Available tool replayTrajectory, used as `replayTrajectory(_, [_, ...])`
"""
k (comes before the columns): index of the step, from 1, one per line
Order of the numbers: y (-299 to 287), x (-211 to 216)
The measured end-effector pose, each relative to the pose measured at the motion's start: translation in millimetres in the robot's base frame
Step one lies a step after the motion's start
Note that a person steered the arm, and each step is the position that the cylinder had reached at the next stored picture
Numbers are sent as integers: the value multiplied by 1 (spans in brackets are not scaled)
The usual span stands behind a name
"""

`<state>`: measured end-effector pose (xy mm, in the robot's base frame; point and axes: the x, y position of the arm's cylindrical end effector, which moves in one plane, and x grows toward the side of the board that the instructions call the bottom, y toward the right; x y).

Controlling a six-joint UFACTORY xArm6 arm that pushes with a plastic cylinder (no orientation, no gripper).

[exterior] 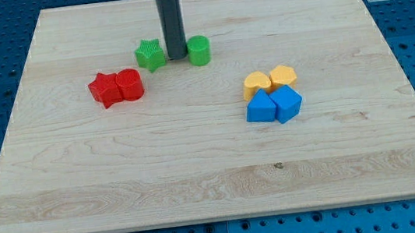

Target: Move the green circle towards the center right of the board

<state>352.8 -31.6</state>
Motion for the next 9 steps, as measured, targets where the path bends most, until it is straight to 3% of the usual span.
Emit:
replayTrajectory(5, [137, 5])
replayTrajectory(9, [134, 34])
